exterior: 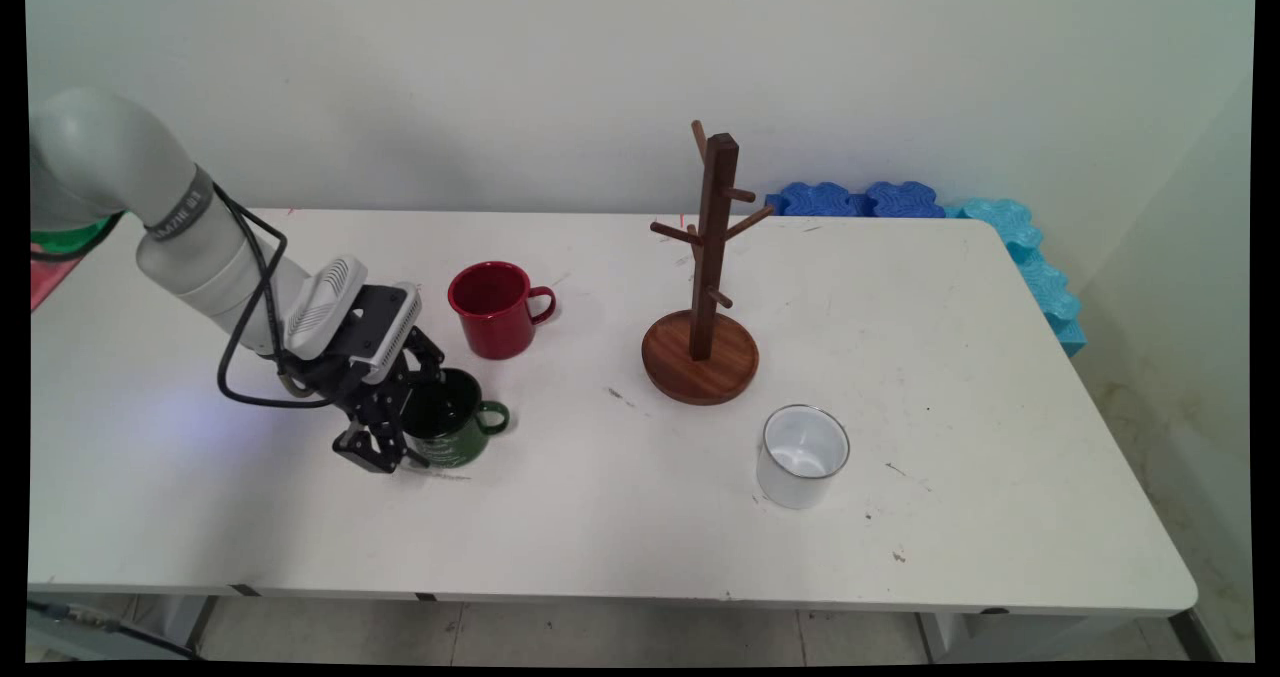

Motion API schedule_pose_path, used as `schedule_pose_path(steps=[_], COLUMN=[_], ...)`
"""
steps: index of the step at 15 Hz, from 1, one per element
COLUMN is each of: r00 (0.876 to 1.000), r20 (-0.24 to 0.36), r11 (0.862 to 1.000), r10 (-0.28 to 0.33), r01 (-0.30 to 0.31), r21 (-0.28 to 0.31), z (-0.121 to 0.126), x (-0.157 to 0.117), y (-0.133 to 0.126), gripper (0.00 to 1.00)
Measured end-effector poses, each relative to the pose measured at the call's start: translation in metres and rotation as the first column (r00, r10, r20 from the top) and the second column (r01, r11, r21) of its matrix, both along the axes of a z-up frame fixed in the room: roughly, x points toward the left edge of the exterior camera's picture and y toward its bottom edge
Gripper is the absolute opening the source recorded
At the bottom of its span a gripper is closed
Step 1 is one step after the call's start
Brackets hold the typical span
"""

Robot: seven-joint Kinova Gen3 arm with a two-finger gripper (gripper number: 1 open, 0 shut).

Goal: Place the picked object on the table

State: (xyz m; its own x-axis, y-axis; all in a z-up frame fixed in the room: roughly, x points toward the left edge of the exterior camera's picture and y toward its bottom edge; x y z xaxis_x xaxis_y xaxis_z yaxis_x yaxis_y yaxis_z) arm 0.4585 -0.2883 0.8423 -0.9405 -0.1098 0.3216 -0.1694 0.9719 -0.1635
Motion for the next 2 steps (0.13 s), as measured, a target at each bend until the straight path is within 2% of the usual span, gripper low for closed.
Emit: schedule_pose_path(steps=[2], r00=[1.000], r20=[-0.001], r11=[1.000], r10=[-0.001], r01=[0.001], r21=[-0.001], z=[-0.0002], x=[-0.0011], y=[-0.0011], gripper=[1.00])
